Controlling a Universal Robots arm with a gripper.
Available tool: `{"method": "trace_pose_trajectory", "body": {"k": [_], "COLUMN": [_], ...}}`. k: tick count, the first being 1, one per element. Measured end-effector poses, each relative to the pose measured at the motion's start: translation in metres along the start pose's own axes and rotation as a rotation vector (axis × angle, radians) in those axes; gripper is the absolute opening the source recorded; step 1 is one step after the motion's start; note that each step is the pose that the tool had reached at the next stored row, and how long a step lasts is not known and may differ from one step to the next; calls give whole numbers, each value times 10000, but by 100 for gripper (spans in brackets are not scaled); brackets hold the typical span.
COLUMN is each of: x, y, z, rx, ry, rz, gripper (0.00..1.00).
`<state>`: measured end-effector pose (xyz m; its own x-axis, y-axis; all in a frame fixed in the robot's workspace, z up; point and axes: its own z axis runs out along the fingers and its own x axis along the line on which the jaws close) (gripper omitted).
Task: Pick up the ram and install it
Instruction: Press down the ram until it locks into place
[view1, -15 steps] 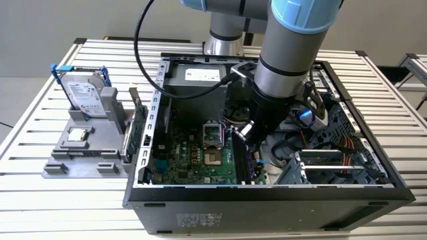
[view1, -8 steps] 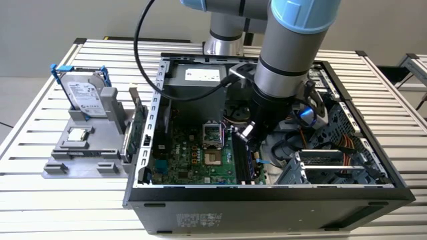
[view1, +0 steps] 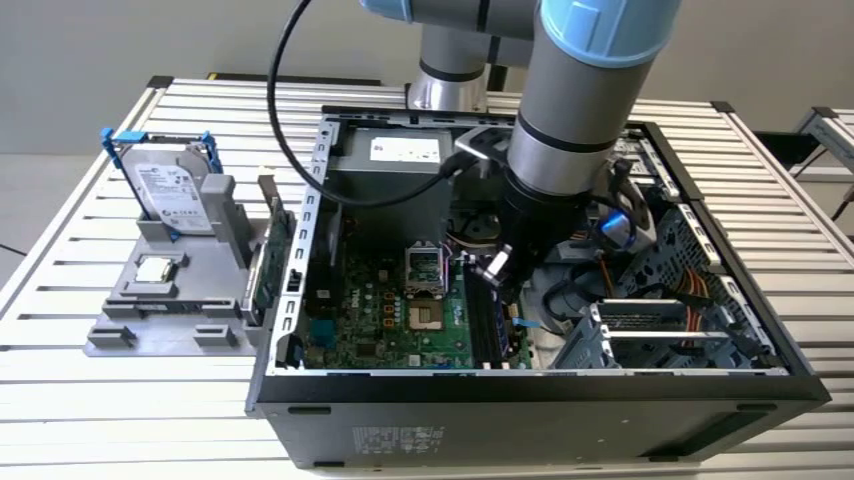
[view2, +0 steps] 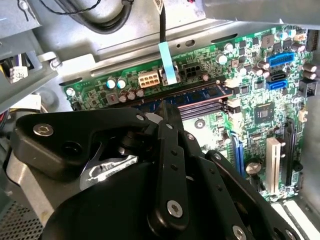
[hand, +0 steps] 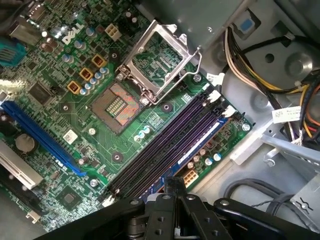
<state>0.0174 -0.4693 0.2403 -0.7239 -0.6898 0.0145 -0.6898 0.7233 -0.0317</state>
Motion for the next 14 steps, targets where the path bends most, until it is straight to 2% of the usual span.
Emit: {"method": "trace_pose_trajectory", "body": {"k": [14], "x": [7], "y": [13], "z": [3], "rx": [16], "ry": [-37], "rz": [-1153], "gripper": [0]}}
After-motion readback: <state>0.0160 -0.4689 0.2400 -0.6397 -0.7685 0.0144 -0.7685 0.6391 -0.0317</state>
